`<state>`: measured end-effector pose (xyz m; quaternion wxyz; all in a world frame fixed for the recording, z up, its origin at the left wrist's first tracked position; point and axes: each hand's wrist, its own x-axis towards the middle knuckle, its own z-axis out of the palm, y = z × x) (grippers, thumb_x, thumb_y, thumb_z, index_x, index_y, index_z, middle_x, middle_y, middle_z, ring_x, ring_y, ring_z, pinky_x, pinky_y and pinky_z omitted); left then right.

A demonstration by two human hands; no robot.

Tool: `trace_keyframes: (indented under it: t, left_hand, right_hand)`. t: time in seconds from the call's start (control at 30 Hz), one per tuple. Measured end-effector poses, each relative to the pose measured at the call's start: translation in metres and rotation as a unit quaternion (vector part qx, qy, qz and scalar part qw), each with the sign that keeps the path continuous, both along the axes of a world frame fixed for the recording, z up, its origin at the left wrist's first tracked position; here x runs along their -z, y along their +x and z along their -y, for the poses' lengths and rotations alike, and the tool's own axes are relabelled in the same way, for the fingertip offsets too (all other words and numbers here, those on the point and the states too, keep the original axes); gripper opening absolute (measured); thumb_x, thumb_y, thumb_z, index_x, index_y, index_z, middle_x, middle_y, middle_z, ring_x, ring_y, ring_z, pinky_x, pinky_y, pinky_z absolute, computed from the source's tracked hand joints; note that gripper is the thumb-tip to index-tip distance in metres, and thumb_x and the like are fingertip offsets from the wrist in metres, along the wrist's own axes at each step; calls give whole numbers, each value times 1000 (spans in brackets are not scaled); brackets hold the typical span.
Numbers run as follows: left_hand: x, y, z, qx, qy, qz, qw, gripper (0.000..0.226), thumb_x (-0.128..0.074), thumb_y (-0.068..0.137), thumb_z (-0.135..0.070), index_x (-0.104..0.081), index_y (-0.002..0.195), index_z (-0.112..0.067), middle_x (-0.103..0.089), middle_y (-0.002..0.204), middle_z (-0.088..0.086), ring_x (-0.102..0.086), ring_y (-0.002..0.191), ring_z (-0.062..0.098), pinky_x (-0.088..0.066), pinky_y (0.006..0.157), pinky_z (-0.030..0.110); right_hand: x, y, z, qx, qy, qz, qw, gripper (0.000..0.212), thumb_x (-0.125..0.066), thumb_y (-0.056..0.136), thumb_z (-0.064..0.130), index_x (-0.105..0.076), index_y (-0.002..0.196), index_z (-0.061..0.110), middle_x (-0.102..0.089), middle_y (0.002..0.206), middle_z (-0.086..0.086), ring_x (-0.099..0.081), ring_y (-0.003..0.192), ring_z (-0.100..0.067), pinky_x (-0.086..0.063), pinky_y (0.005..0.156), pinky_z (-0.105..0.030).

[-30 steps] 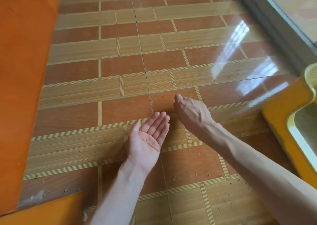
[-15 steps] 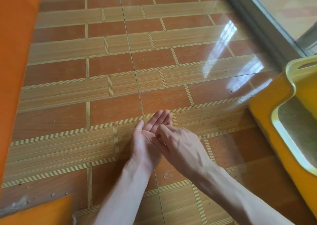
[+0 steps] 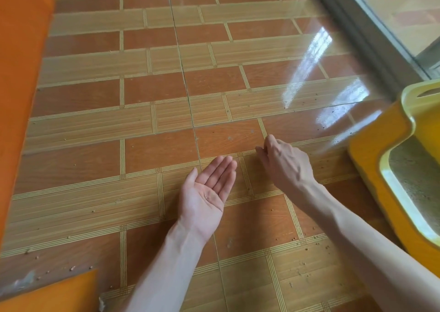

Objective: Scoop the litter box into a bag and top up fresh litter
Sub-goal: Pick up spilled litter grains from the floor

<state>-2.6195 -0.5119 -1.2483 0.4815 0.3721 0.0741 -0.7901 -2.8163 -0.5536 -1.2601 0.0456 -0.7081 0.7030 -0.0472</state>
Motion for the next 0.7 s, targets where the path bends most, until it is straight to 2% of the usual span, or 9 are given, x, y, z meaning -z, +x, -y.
trace_keyframes:
  t: [0.1,0.2,0.3,0.4,0.47,0.6,0.7]
  left_hand:
    - [0,1,1,-5,3,0,1000,55,-30,111,-34,-63,126,8,-69,128,25,-69,117,37,-57,98,42]
    - [0,1,1,-5,1,-1,1000,56,-30,111,-34,-63,126,8,-69,128,25,-69,118,37,-56,99,42]
    - [1,2,1,-5,2,1,1000,56,-30,111,-35,-63,127,8,-69,128,25,-69,118,36,-56,99,42]
    - [2,2,1,-9,1,2,1000,57,-29,111,-35,-62,127,8,-69,128,25,-69,118,36,-56,99,42]
    - [2,1,1,-8,-1,6,1000,57,-29,111,-35,-62,128,8,-69,128,25,-69,118,36,-56,100,41]
    - [3,-2,2,-6,4,17,1000,57,-29,111,-37,-64,125,5,-70,127,24,-70,116,34,-57,100,39]
    - [6,-4,2,4,7,15,1000,57,-28,111,-38,-66,123,2,-71,125,21,-73,112,29,-62,90,34]
  right_hand:
    - [6,-1,12,-8,15,-52,998,25,-28,109,39,-37,96,20,-58,74,0,-54,50,-20,-33,40,-26]
    - [6,2,19,-6,53,-107,993,14,-30,108,16,-43,104,15,-52,71,2,-43,46,-15,-25,41,-27]
    - [1,5,19,-11,76,-119,990,16,-31,103,2,-43,110,10,-48,72,0,-43,49,-15,-25,44,-27]
    - [-2,5,12,-8,57,-66,996,10,-34,104,8,-41,99,12,-51,69,1,-42,48,-12,-21,43,-27]
    - [-7,10,2,-7,26,-18,999,15,-35,107,18,-36,92,17,-54,71,3,-41,48,-10,-21,42,-26]
    - [-29,37,-32,-56,-38,100,993,24,-34,108,32,-38,89,18,-49,71,7,-44,52,-13,-36,46,-31]
    - [-40,58,-54,-97,-44,149,983,25,-36,108,33,-42,90,18,-52,74,7,-48,53,-13,-42,46,-29]
